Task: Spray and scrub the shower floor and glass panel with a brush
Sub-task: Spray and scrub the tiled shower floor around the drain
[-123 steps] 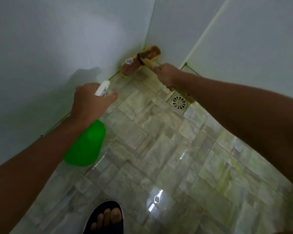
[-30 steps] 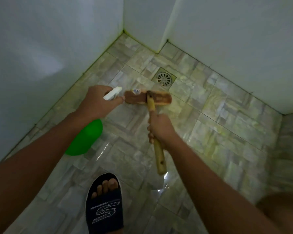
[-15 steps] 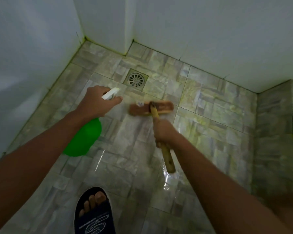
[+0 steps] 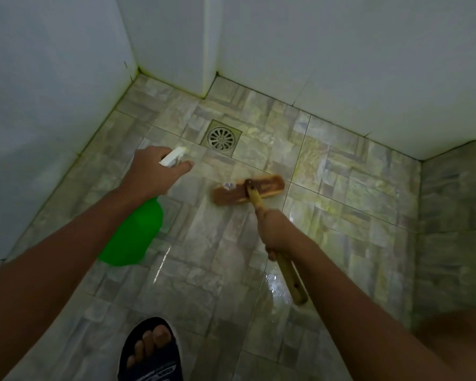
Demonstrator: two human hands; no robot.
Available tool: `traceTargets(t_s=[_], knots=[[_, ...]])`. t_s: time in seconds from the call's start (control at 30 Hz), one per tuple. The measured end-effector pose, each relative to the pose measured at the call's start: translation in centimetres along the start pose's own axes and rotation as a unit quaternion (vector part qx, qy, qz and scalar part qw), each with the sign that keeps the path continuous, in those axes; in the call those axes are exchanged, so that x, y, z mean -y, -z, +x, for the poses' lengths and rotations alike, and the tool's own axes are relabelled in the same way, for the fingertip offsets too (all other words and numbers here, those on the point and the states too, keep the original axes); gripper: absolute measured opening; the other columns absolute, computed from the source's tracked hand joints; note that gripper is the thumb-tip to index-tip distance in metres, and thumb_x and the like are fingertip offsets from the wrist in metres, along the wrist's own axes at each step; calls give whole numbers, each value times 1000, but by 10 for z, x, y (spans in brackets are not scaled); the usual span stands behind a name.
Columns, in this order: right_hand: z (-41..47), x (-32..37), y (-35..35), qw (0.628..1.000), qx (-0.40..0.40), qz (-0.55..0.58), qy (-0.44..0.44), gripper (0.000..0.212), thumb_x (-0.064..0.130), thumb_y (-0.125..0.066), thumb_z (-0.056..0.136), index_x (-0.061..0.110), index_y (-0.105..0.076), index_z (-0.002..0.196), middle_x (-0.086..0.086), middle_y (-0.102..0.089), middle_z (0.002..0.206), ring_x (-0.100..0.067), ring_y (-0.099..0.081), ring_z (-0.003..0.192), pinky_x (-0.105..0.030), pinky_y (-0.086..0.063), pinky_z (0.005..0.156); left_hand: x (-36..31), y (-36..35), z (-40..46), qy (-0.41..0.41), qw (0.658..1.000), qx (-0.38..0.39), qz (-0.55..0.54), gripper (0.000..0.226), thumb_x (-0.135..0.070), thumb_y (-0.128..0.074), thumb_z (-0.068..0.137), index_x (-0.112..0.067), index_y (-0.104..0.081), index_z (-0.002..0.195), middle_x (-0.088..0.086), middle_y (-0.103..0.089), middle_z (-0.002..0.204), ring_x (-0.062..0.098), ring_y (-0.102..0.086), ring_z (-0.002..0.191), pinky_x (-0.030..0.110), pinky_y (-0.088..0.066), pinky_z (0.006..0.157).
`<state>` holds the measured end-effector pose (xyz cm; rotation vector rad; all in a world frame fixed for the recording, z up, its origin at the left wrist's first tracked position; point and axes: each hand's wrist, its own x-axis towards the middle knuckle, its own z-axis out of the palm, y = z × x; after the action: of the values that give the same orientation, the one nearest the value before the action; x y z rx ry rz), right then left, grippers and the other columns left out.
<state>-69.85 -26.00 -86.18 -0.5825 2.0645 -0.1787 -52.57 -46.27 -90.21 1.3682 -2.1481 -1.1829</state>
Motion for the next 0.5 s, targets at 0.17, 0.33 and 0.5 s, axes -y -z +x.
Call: traceTargets(t_s=[0.17, 0.33, 0.5], knots=[[53, 65, 30, 998, 10, 53, 33, 21, -2, -33, 99, 10, -43, 113, -21, -52, 87, -30, -55, 66, -45, -53, 59, 1, 7, -1, 24, 1000, 5, -1, 58, -48, -83, 79, 5, -60, 74, 25, -58, 67, 21, -57, 60, 60, -61, 59], [43, 61, 28, 999, 31, 20, 37, 26, 1, -37, 101, -2, -47, 125, -28, -58, 103, -36, -61, 80, -37, -51, 61, 3, 12, -6, 48, 999, -1, -1, 44, -33, -85, 85, 6, -65, 85, 31, -65, 84, 29, -63, 64, 56, -63, 61], [23, 19, 7, 997, 43, 62, -13, 36, 35, -28, 107, 5, -46, 96, -14, -50, 74, -26, -51, 51, -32, -49, 40, 5, 15, -12, 53, 999, 10, 2, 41, -35, -81, 87, 2, -64, 83, 19, -62, 70, 24, -61, 64, 52, -63, 64]])
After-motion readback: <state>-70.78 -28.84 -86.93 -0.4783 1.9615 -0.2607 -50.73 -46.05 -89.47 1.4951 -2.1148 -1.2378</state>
